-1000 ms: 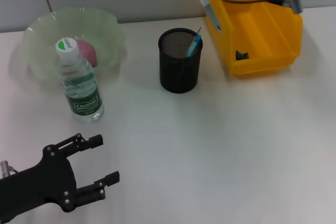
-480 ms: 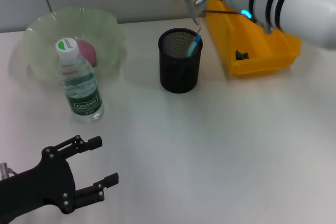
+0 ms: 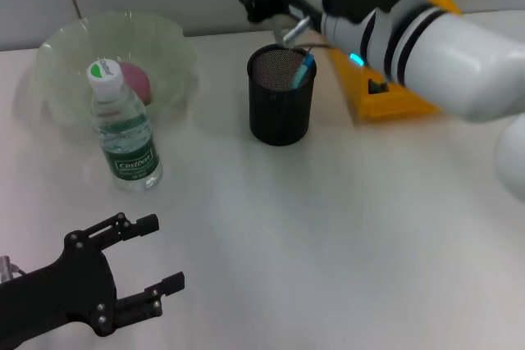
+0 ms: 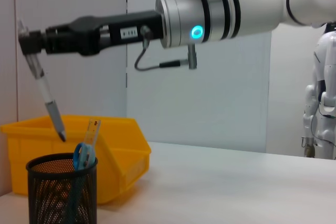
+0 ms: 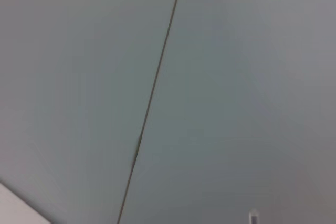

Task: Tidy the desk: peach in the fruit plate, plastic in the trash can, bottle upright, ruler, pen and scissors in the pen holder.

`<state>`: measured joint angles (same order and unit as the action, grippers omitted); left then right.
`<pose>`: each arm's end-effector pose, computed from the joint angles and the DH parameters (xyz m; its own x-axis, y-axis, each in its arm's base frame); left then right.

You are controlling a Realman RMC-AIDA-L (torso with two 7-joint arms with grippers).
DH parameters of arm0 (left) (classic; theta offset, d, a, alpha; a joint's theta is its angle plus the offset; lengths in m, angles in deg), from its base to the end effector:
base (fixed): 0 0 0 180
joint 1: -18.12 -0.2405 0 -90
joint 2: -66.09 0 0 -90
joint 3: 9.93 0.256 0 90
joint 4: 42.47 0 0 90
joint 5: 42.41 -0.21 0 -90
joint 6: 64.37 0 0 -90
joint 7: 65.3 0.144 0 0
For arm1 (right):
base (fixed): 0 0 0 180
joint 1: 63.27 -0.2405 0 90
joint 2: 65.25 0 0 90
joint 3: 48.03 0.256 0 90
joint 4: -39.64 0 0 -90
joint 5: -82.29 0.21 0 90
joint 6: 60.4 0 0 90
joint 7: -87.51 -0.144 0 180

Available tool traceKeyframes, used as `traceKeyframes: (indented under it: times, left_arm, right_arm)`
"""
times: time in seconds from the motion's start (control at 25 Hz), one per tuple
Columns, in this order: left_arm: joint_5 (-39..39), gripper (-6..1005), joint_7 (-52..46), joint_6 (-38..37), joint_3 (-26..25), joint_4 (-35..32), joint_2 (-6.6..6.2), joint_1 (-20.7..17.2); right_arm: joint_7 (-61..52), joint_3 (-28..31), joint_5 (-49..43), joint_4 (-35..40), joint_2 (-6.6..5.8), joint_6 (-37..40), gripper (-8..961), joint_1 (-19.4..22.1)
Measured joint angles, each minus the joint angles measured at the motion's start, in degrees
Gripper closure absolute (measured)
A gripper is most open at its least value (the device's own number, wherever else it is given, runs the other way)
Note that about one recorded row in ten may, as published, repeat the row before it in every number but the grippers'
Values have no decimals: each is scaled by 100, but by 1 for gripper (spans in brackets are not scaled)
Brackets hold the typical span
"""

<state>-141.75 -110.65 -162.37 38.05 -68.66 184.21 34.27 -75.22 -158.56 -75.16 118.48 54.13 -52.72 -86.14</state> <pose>-0.3025 0.2344 -0.0203 0.7749 0.0495 0.6302 0.2602 -0.9335 -0.2466 0.0932 0.3847 -0.0379 0.8981 0.0235 -0.4391 -0.3553 -0.5495 -0.7562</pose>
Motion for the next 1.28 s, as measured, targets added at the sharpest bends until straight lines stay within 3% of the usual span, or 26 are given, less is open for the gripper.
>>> traceKeyframes:
  times: [0.32,0.88,1.04,1.12,1.28]
  left_arm:
    - [-7,215,0,0,0,-4,0,2]
    - [-23,215,0,-9,10,0,0,5]
    - [-12,215,0,-10,2,0,1,0]
    - [-4,215,0,-9,0,0,0,-1]
    - [5,215,0,-9,-10,-21,-5,-2]
  right_arm:
    - [-35,-565,218,-1117,13,-1580,733,24]
    - [-42,-834,546,-1750,32,-2501,716,176]
    - [-61,-847,549,-1405,5,-2534,525,447]
    - [-95,-923,530,-814,-48,-2488,436,880]
    - [-186,-1043,513,-129,-123,-2331,273,1337]
